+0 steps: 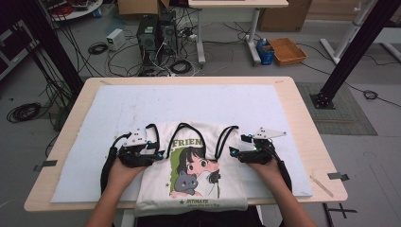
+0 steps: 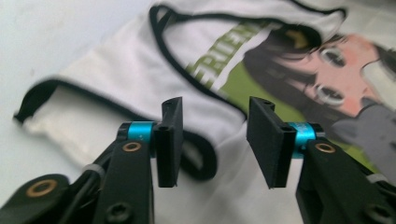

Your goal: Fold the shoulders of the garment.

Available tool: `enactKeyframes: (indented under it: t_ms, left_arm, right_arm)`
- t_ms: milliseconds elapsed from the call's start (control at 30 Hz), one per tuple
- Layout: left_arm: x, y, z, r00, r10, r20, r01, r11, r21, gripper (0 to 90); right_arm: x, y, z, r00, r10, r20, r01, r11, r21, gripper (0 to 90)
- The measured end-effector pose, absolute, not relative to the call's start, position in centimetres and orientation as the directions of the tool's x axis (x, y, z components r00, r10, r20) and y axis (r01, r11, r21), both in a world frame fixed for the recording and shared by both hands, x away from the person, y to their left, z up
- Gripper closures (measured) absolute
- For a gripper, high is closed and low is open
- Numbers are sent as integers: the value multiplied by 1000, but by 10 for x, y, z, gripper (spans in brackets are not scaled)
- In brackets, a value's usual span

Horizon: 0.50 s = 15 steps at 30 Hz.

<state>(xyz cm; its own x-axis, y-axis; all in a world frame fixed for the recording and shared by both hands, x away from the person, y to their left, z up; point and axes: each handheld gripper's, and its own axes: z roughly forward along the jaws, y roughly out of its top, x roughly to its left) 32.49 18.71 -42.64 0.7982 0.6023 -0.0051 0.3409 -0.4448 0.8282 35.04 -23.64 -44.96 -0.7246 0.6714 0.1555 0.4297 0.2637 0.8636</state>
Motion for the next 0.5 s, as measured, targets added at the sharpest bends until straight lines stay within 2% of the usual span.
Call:
enactKeyframes:
  t_ms: [167,233,267,367,500]
  left_arm:
    - [329,174,-437,821,570,32,332,-522,786,601]
    - [332,174,-443,825,564,39,342,-552,760,667]
    - [333,174,-445,829,559,20,345,-539,769,702]
    - [332,173,-444,834,550,37,327,-548,770,810]
    - [330,172,-440,839,543,31,310,-525,793,828]
  right_arm:
    - [350,-236,-450,-724,671,157,431,263,863,223]
    - [350,-236,-450,-727,669,154,429,267,863,223]
    - [350,-236,-450,-727,669,154,428,268,863,223]
    - [351,-236,-450,-728,668,155,429,267,863,223]
    - [351,-236,-450,-726,669,158,432,266,862,224]
